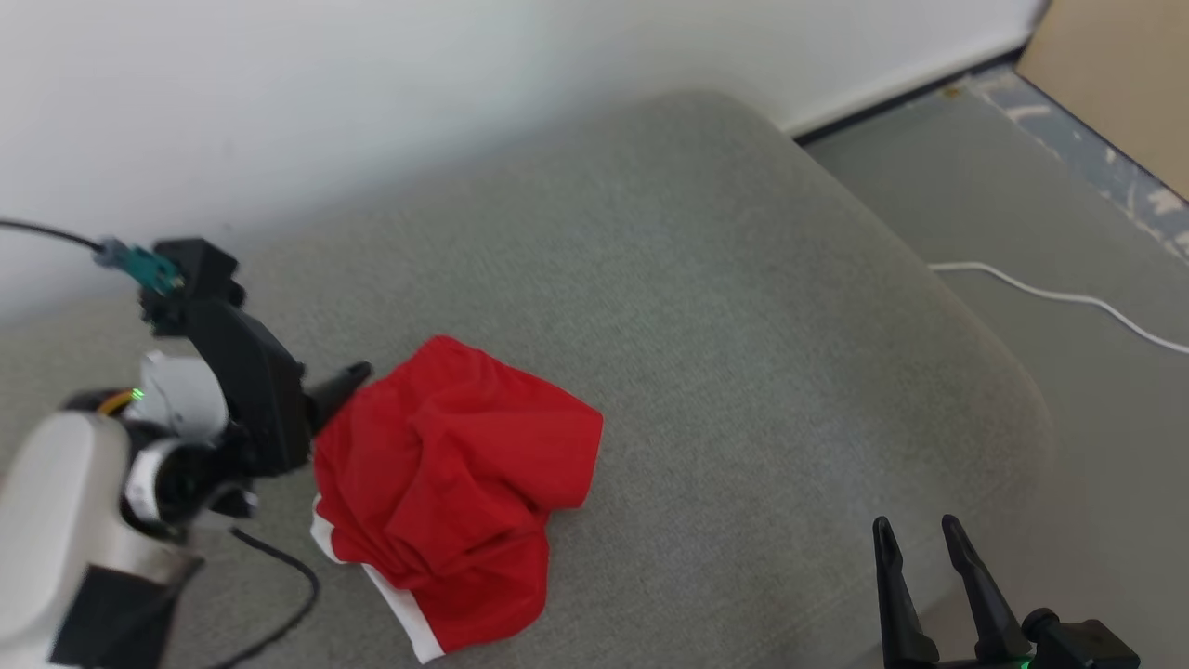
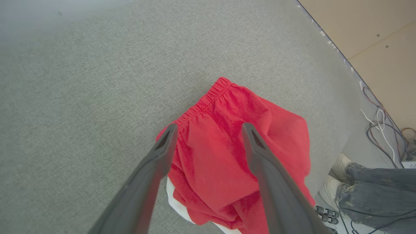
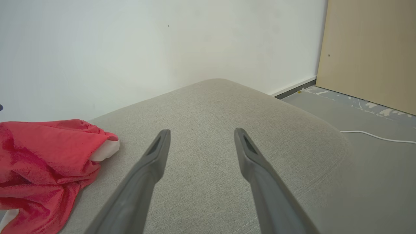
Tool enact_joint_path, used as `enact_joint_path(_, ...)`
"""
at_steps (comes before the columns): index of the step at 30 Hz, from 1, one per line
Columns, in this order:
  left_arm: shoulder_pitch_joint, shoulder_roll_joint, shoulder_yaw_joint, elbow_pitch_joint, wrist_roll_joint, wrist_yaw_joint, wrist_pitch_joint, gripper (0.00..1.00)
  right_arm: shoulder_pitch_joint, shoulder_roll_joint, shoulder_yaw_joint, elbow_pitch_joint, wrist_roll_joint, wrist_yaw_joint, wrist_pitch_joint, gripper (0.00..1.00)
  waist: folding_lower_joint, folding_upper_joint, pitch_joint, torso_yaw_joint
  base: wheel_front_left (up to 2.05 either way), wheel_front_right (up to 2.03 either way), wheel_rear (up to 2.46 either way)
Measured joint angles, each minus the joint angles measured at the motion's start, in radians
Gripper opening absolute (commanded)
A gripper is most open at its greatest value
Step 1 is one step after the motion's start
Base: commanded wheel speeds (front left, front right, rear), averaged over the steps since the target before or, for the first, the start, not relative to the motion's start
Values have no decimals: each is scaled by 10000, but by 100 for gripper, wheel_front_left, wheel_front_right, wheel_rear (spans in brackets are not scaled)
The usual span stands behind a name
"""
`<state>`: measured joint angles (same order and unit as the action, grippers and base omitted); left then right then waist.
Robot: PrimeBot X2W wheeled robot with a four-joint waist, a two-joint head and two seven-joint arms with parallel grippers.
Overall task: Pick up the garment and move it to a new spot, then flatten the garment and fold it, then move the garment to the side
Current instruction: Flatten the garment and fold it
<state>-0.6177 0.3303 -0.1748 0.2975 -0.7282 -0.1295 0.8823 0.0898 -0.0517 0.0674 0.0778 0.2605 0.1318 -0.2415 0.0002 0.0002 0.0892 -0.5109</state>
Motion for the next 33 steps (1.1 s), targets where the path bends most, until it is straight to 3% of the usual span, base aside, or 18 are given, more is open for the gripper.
enact_joint_path(2, -429, 309, -100, 79, 71, 2, 428, 100, 18, 4, 33, 117, 251, 0, -92, 100, 1, 1, 343, -132, 0, 0, 0)
enact_joint_path(11, -1571, 734, -301, -69, 48, 107, 1732, 100, -143, 4, 251, 44, 1058, 0, -199, 100, 1, 1, 1814, -474, 4, 4, 4)
enact_joint_path(17, -1778, 874, -370, -276, 213, 326, 1795, 100, -339, 6, 562, -182, 1306, 0, -201, 100, 0, 0, 2489, -624, 11, 11, 11)
enact_joint_path(33, -1827, 2234, -48, -1158, 360, 230, 1952, 100, -449, 8, 1214, -869, 1824, 0, -226, 100, -2, -2, 4112, -761, 12, 12, 12)
